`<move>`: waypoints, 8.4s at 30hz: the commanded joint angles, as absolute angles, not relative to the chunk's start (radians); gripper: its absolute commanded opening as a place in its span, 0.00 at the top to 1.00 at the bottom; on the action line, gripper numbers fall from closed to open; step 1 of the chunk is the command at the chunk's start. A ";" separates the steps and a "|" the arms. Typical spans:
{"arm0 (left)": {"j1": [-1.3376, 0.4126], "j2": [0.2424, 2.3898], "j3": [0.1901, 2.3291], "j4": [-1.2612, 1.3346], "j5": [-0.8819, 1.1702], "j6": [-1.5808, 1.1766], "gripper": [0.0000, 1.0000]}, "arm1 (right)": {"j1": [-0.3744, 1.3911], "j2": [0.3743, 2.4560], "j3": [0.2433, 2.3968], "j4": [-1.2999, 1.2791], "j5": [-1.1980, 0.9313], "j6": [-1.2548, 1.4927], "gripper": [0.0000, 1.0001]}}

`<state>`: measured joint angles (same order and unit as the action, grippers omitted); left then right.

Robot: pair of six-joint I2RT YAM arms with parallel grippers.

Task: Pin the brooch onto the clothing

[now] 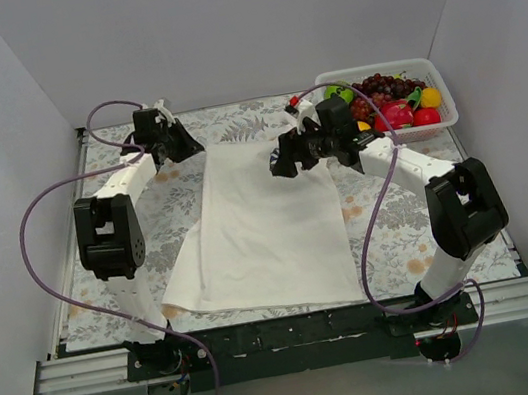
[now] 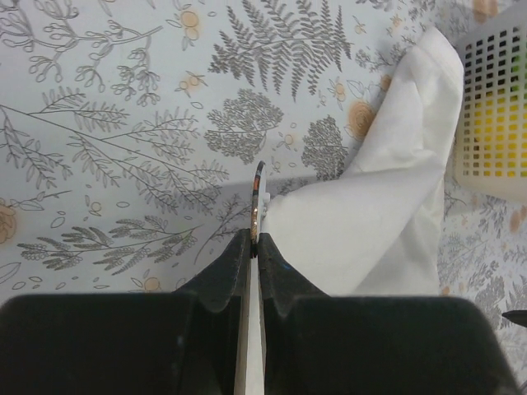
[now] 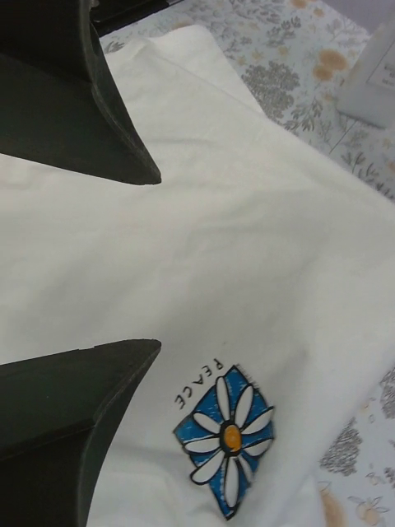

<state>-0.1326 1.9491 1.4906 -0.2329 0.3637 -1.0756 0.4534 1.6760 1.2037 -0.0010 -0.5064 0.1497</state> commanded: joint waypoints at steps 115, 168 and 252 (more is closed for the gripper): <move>-0.233 1.327 0.753 -1.057 0.117 -1.367 0.41 | 0.193 1.253 0.687 -0.522 -0.199 0.334 0.99; -0.362 1.722 1.701 -1.111 -0.281 -1.243 1.00 | 0.244 1.304 1.141 -0.361 -0.348 0.374 0.99; -0.155 1.421 2.304 -0.644 -0.040 -0.951 1.00 | 0.247 1.212 1.822 0.078 -0.429 0.423 0.99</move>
